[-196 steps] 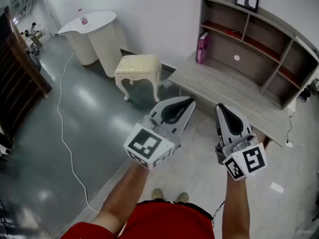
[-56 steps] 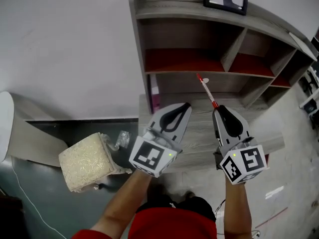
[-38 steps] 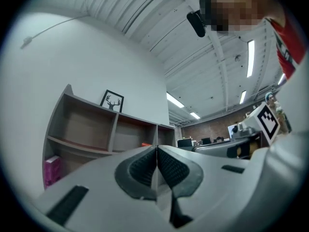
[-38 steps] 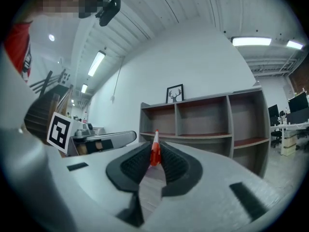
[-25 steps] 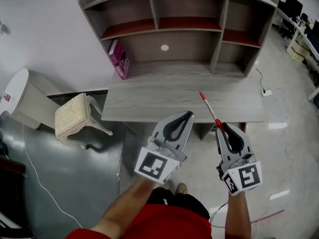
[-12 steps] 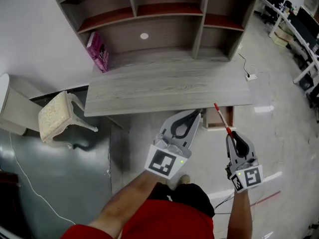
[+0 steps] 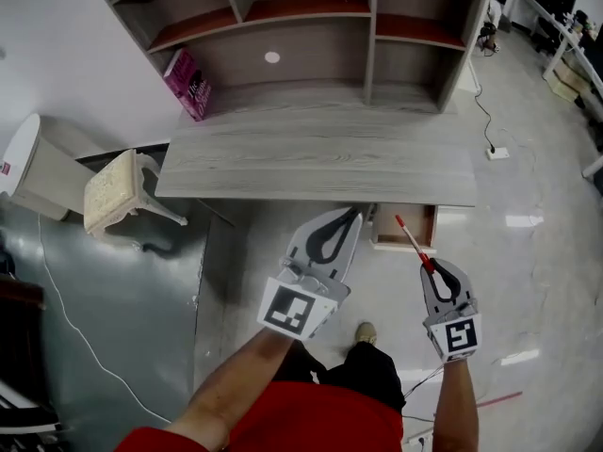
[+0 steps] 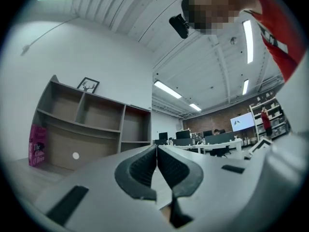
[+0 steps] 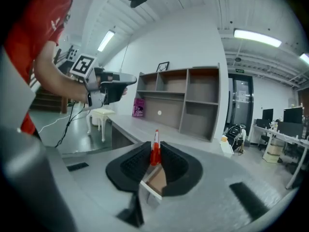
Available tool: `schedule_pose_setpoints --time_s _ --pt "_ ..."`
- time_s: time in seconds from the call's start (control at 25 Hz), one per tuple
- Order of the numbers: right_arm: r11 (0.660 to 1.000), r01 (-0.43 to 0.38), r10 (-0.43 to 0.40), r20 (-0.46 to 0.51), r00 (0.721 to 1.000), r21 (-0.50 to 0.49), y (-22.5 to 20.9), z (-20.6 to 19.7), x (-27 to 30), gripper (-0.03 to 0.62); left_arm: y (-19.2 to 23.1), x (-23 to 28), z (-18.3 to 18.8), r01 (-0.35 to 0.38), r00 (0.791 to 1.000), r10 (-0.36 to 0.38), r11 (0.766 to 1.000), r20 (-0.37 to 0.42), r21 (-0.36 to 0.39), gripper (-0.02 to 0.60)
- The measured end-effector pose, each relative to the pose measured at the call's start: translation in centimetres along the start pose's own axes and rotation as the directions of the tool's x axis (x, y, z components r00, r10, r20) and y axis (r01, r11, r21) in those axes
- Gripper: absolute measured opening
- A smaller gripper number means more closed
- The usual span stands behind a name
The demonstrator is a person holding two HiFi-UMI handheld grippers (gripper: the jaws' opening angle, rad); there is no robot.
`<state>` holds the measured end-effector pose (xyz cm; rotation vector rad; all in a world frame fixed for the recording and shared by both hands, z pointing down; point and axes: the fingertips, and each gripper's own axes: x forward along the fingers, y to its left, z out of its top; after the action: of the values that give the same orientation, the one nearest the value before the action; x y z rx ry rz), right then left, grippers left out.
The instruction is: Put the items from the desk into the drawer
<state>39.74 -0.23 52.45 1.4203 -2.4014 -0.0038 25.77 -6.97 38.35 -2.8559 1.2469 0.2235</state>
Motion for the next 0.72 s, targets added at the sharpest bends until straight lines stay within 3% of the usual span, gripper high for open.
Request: schedule_pose_setpoints --time_s 0.28,0.48,0.72 --pt "0.988 -0.143 0.136 -0.111 0.984 -0.060 -3.2 -8.5 3.1 0.063 -2.9 2.6 -2.8 -0.104 0.994 0.106 0.993 -0.042 0.049 0.009" --pt "0.978 -0.184 0.167 -0.164 0.972 -0.097 -4.7 -13.7 7.0 0.063 -2.8 3.3 -4.6 -0.169 0.982 0.174 0.983 -0.077 0.071 0.009" --pt "0.975 -0.213 0.195 -0.217 0.957 -0.066 -5.7 -16.6 11.3 0.063 -2.0 3.5 -5.7 -0.214 0.965 0.228 0.970 -0.128 0.112 0.009"
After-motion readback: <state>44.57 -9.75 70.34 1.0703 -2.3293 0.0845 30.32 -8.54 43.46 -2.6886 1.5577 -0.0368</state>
